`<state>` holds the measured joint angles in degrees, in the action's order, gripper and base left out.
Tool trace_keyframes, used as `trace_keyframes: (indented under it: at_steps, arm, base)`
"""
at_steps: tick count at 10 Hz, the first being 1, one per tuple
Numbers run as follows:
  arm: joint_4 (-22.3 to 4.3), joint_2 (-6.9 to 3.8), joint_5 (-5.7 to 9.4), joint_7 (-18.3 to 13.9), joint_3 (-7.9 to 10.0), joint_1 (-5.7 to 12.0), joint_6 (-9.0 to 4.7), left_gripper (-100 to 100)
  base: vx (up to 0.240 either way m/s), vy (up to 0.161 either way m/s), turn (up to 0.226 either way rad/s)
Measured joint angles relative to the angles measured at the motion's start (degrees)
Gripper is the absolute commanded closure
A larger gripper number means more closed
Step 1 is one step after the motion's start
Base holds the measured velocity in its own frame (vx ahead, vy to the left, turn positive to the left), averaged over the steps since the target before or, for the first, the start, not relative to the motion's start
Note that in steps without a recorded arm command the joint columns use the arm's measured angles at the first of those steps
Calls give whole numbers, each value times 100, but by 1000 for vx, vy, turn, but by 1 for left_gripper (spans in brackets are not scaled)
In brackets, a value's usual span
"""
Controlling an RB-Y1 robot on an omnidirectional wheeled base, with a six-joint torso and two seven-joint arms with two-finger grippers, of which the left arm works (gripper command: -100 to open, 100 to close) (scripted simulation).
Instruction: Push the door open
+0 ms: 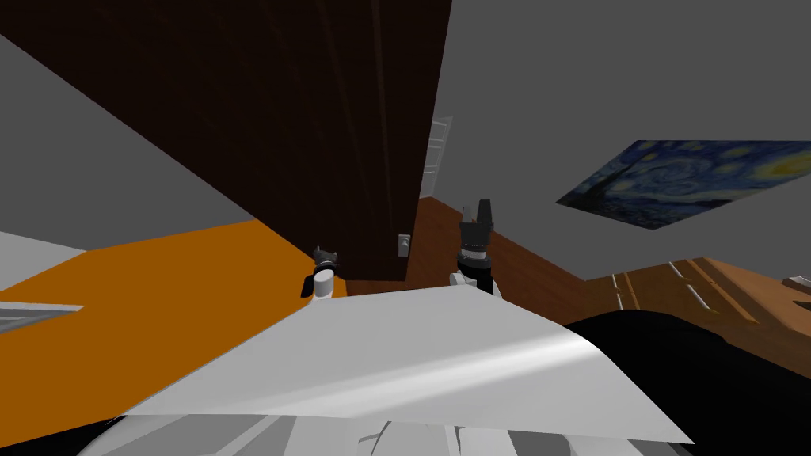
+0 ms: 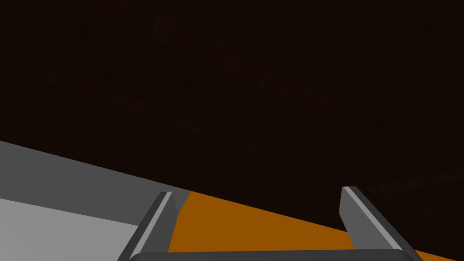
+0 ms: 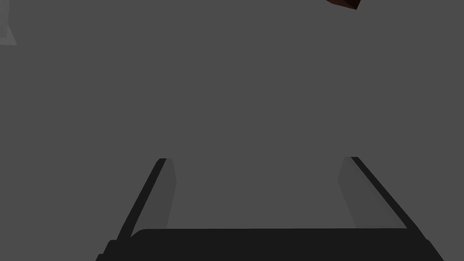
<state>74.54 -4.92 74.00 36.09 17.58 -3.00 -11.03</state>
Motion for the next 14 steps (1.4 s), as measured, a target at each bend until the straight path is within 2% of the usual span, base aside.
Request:
trace_keyframes:
  at_steps: [7, 9, 12, 13, 14]
  arm:
    - [-117, 45, 937, -454, 137, 159, 330, -100]
    - [-157, 70, 1283, -615, 205, 216, 481, -100]
    - [-217, 103, 1768, -760, 278, 298, 629, -100]
    - [-232, 113, 1977, -806, 297, 318, 679, -100]
    - [-257, 107, 2046, -888, 297, 339, 708, -100]
  base:
    - [-12, 10, -71]
    - [-20, 8, -92]
    - [-15, 5, -70]
    - [-13, 5, -44]
    - [-17, 3, -87]
